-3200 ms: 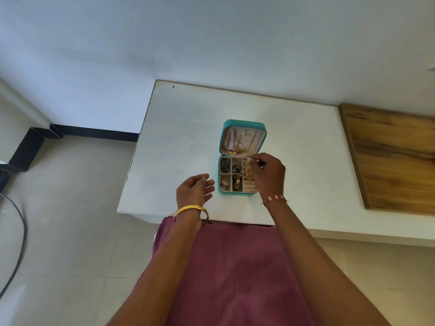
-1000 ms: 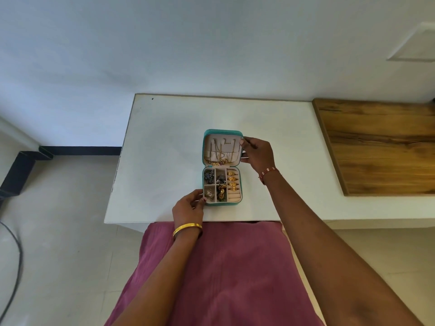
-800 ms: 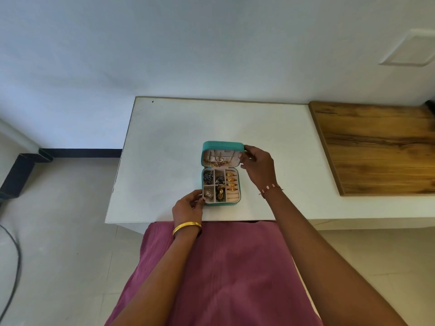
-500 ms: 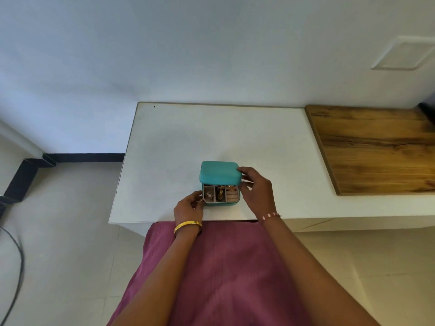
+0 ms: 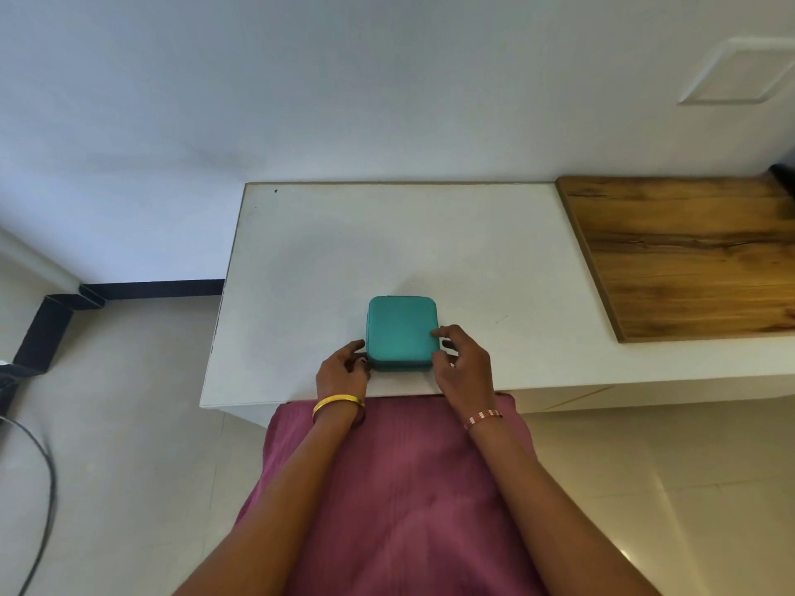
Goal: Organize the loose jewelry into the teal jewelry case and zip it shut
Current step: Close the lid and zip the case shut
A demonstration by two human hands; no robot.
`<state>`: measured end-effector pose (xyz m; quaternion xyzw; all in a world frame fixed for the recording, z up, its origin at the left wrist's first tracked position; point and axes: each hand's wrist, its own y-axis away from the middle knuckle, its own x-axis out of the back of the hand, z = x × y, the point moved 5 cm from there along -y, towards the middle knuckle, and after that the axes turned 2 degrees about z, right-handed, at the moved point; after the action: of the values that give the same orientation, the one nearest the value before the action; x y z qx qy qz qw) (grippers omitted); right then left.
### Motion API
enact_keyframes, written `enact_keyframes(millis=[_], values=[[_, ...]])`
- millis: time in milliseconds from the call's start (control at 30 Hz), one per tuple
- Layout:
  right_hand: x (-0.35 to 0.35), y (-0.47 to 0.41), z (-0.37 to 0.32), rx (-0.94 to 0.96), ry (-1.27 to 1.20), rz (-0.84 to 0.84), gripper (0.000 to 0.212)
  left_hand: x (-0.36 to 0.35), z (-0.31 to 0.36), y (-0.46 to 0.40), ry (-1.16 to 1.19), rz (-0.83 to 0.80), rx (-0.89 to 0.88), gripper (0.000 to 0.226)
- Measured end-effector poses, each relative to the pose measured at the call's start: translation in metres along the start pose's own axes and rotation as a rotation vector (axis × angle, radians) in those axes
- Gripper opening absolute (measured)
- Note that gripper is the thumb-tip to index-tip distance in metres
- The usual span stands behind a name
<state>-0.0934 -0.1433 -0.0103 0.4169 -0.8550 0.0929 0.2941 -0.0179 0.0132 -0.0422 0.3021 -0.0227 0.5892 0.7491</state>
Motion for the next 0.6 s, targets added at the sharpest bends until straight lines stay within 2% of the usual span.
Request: enact_keyframes(millis=[33,167,400,600], values=[[-0.002,0.0,-0.002,-0.008,-0.011,0.023,0.017,0.001,0.001,-0.003,0.01,-0.007,-0.001,0.037],[-0.011,-0.002,-0.005,-0.028,0.041,0.052,0.032,0.006,0.013,-0.024,-0.069,0.023,-0.084,0.038],[-0.012,-0.005,-0.003,-0.044,0.052,0.052,0.033,-0.016,0.051,-0.054,-0.31,-0.16,-0.248,0.064],[-0.011,-0.006,-0.004,-0.046,0.063,0.047,0.033,-0.015,0.059,-0.067,-0.47,-0.189,-0.27,0.058]])
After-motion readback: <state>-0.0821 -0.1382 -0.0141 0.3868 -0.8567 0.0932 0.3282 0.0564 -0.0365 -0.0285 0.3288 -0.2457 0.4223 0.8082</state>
